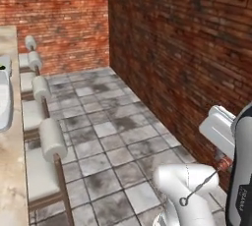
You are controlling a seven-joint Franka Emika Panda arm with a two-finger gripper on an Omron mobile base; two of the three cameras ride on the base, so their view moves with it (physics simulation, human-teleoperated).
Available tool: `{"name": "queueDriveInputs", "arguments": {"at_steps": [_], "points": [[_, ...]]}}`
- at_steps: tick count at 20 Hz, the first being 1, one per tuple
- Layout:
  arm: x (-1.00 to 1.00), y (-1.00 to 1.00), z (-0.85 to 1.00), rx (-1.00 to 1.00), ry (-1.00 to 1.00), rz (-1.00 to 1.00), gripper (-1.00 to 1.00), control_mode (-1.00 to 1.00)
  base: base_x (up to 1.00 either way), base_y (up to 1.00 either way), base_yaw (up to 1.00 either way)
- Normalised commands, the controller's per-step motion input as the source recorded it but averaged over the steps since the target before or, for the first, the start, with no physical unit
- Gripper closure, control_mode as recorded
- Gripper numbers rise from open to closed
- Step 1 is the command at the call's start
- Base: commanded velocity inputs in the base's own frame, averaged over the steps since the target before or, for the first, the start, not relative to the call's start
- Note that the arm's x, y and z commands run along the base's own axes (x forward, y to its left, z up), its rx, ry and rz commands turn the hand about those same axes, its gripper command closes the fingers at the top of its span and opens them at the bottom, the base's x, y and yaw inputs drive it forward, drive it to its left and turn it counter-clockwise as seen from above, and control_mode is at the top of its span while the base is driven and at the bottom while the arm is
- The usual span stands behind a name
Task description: Place the cold items (lemon wedge and cucumber) from the fridge in one tupperware on the dining counter. Place the warm items (hot dog and kebab skewer) in the stove area in another tupperware.
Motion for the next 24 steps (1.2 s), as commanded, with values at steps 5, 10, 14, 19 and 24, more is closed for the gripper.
{"name": "queueDriveInputs", "arguments": {"at_steps": [5, 10, 14, 19, 24], "points": [[0.0, 0.0, 0.0, 0.0, 0.0, 0.0, 1.0, 1.0, 1.0, -0.29, 0.61], [0.0, 0.0, 0.0, 0.0, 0.0, 0.0, 1.0, 1.0, 1.0, -0.46, 0.6], [0.0, 0.0, 0.0, 0.0, 0.0, 0.0, 1.0, 1.0, 0.99, -0.69, 0.56], [0.0, 0.0, 0.0, 0.0, 0.0, 0.0, 1.0, 1.0, 0.71, -0.73, 0.6], [0.0, 0.0, 0.0, 0.0, 0.0, 0.0, 1.0, 1.0, 0.28, -0.49, 0.74]]}}
